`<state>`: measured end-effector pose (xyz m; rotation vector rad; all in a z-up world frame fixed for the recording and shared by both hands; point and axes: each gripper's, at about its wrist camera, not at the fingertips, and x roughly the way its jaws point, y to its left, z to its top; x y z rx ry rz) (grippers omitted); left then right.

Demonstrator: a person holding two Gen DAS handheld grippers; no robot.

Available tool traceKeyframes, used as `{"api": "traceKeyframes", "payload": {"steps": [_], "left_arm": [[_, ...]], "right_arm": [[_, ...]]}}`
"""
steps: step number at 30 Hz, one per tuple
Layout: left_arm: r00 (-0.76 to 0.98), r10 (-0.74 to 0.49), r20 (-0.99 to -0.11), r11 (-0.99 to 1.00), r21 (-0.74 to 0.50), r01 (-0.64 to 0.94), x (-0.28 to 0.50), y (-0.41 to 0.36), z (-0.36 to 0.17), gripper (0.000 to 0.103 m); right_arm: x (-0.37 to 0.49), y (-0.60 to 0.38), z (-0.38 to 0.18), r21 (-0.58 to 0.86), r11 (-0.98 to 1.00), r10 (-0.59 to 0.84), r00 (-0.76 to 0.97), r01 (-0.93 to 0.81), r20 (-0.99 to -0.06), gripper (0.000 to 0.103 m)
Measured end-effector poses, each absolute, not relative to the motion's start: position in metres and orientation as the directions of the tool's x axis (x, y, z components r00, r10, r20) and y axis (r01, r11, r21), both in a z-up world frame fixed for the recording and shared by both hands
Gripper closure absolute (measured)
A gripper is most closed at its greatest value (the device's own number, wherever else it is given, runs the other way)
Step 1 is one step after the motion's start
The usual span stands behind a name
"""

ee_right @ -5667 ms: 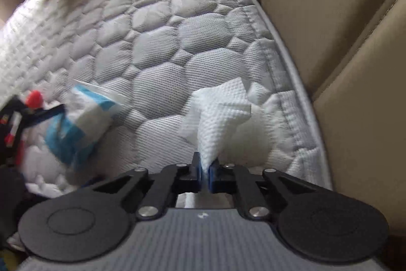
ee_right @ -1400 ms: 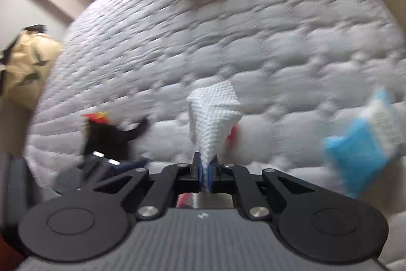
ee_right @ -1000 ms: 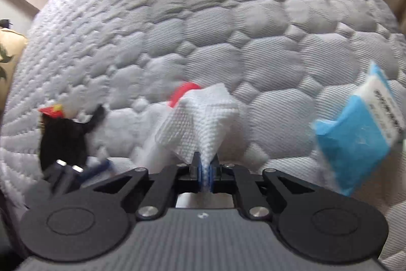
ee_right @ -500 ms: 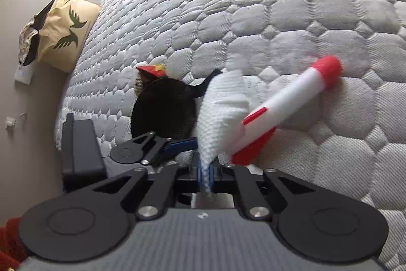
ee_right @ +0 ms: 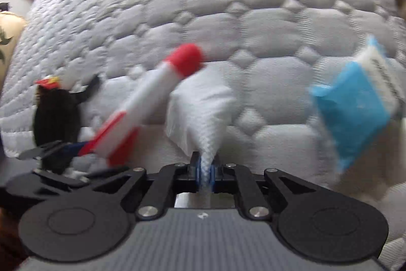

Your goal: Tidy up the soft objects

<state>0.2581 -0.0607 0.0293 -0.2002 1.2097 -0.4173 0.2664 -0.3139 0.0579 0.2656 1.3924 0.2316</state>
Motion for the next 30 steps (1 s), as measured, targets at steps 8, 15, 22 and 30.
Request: {"api": "traceKeyframes", "payload": {"steps": [8, 15, 22, 30], "left_arm": [[0.359, -0.412, -0.838, 0.899, -0.308, 0.313, 0.279, -0.109, 0.036, 0.030], [0.395, -0.396, -0.829, 0.734, -0.027, 0.678, 0.226, -0.165, 0.048, 0.022], [0.288, -0.525, -0.801, 0.676, -0.187, 0.713, 0.191, -0.184, 0.048, 0.010], [0.285, -0.507, -0.814, 0.839, -0.389, 0.381, 0.229, -0.166, 0.026, 0.009]], "right_arm": [[0.252, -0.366, 0.054, 0.323, 0.942, 0.303, 0.184, 0.091, -0.935, 0.074], [0.248, -0.379, 0.068, 0.310, 0.950, 0.292, 0.221, 0.048, -0.931, 0.057], [0.243, -0.376, 0.074, 0.280, 0.960, 0.269, 0.242, 0.011, -0.932, 0.057], [0.244, -0.352, 0.101, 0.281, 0.956, 0.292, 0.309, -0.080, -0.905, 0.057]]}}
